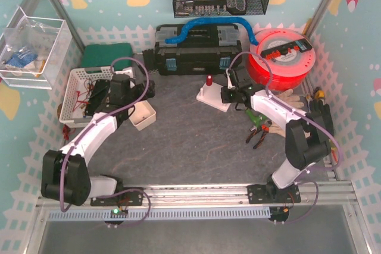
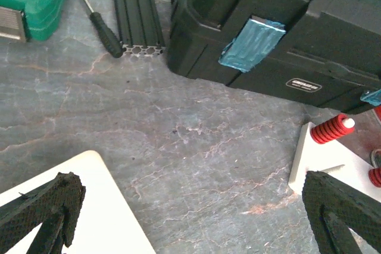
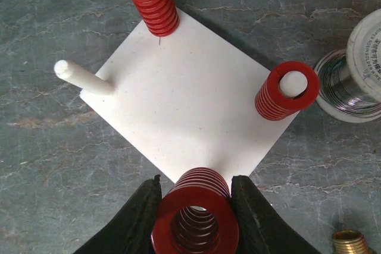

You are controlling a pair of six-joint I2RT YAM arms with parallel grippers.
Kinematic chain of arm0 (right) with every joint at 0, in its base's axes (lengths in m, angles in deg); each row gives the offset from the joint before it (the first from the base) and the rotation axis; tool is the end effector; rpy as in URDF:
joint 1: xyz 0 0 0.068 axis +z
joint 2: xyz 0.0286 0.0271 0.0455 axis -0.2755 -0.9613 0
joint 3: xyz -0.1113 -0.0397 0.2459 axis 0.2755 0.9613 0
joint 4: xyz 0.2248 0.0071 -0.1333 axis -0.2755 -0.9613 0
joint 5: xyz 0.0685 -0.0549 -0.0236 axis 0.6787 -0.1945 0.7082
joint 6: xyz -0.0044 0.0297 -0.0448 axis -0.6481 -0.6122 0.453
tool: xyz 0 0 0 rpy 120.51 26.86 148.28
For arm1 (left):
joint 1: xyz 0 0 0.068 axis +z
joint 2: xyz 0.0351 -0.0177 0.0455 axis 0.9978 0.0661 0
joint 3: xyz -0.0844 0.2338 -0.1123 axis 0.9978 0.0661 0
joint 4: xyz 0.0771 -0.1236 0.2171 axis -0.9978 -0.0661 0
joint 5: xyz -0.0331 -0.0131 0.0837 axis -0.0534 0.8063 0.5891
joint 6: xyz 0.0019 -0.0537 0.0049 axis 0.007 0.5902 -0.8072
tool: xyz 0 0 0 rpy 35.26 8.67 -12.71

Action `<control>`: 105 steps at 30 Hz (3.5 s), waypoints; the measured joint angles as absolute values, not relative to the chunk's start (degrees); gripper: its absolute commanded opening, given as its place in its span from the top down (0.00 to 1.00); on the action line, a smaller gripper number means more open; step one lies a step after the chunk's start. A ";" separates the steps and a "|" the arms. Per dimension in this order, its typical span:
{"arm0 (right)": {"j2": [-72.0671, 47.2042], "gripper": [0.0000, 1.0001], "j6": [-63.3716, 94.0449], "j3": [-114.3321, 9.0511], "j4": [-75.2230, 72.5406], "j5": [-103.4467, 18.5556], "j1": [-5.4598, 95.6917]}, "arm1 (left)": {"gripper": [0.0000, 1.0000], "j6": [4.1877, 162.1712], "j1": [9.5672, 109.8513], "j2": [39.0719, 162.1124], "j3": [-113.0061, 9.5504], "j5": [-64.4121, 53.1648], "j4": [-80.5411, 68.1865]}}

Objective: Install the large spring

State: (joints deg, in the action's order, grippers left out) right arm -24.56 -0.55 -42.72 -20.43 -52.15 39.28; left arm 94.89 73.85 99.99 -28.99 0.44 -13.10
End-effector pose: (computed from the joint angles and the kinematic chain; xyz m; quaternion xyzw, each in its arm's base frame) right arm 0.3260 0.1389 0.2367 0.0017 0.9309 0.1272 0.3425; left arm 0.2856 -0.0640 0.2623 -0.0730 0.8637 -0.1684 0.4694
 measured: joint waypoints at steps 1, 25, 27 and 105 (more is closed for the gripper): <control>-24.84 1.00 -0.53 -42.72 -20.25 -52.22 39.28 | 0.01 95.24 74.15 100.12 -29.01 0.29 -13.34; -27.75 0.33 0.63 -49.25 -26.20 -51.85 39.23 | 0.46 92.40 79.33 106.33 -40.05 -4.70 -36.16; -25.19 0.32 0.52 -49.25 -27.75 -51.54 39.23 | 0.49 91.94 79.33 106.07 -40.09 -4.76 -37.67; -9.11 0.28 0.70 -41.60 -31.01 -54.56 38.80 | 0.73 154.12 82.72 108.30 -30.74 7.17 -46.50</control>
